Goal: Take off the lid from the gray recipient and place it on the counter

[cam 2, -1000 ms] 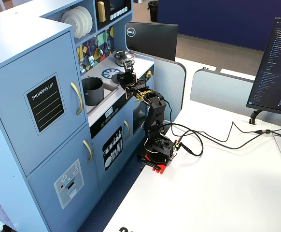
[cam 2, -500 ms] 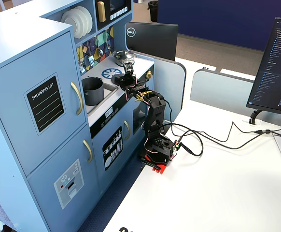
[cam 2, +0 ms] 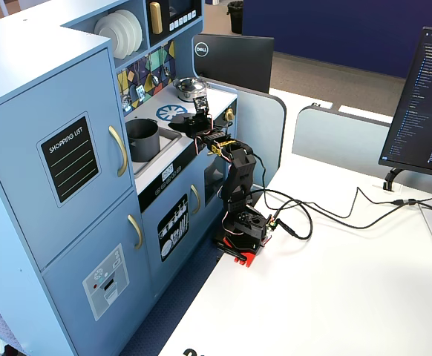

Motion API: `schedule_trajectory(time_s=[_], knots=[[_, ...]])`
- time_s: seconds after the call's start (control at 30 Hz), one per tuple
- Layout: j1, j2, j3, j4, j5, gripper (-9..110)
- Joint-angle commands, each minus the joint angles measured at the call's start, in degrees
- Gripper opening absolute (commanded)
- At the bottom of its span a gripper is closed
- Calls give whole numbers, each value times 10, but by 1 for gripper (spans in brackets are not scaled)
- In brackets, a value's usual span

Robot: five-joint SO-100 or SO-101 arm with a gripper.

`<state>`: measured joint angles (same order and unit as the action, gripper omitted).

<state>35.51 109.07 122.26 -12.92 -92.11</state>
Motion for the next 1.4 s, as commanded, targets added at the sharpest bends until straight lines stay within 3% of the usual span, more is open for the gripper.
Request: schedule_trajectory(time_s=[0.0,0.3,0.47,0.6,0.73,0.9,1.0,1.13,1.2,1.37], knots=[[7,69,2,23,-10,44],[-4,274,46,162,-17,42],[-57,500,52,494,5,38],[-154,613,49,736,-22,27],[-250,636,72,882,-25,17],[-352,653,214,923,16,3],[-396,665,338,851,97,0],[-407,709,497,749,91,0],[-432,687,497,759,155,0],[-418,710,498,898,155,2]])
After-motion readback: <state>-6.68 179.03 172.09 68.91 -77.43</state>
